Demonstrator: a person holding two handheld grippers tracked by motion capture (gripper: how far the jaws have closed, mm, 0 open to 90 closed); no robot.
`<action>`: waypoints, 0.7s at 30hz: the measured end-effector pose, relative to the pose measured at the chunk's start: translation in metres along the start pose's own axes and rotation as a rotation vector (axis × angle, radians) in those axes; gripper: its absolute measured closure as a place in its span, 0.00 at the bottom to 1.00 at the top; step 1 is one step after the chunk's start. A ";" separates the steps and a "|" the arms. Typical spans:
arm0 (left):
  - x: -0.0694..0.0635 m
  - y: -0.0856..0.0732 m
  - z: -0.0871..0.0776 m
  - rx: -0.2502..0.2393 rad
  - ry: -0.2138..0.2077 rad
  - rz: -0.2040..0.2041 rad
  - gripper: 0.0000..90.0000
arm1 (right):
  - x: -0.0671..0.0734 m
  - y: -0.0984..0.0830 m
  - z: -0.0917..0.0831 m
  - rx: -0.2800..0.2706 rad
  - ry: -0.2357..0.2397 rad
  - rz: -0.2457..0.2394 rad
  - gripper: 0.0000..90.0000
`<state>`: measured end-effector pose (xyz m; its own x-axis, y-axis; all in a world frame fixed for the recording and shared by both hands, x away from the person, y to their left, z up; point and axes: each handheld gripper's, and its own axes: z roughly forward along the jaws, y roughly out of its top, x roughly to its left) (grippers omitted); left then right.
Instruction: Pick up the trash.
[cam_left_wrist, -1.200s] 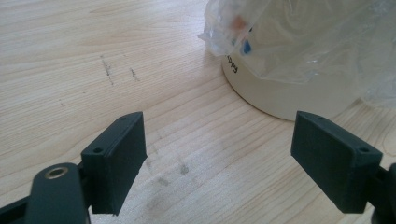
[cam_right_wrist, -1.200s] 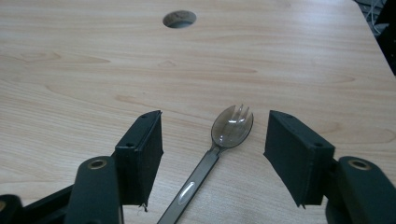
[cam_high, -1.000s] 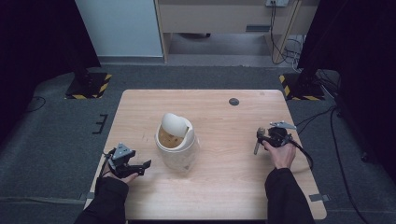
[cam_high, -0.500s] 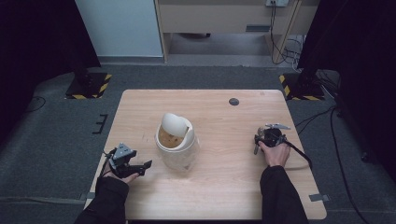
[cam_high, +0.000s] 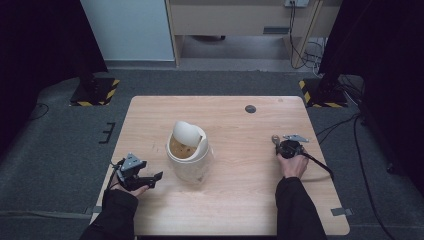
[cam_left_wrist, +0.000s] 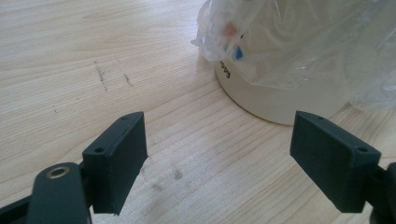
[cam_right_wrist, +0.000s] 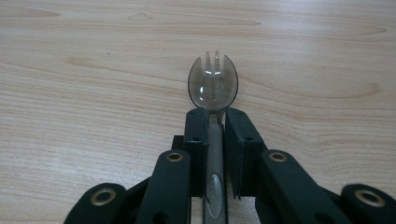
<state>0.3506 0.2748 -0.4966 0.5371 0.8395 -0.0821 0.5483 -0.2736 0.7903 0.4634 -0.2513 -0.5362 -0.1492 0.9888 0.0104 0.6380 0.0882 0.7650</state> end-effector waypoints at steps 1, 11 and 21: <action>0.000 0.000 0.000 -0.001 0.000 0.000 0.20 | 0.000 0.000 0.000 0.002 0.005 -0.001 0.89; -0.001 0.001 -0.002 -0.013 -0.002 -0.010 0.21 | -0.004 0.010 -0.015 -0.030 0.148 -0.048 0.89; -0.003 0.004 -0.007 -0.053 -0.010 -0.030 0.21 | 0.001 0.027 -0.053 -0.186 0.301 -0.056 0.89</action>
<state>0.3471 0.2748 -0.4888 0.5277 0.8419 -0.1124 0.5297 -0.2228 0.8184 0.4406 -0.2544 -0.4809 -0.4135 0.9007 0.1334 0.4781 0.0900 0.8737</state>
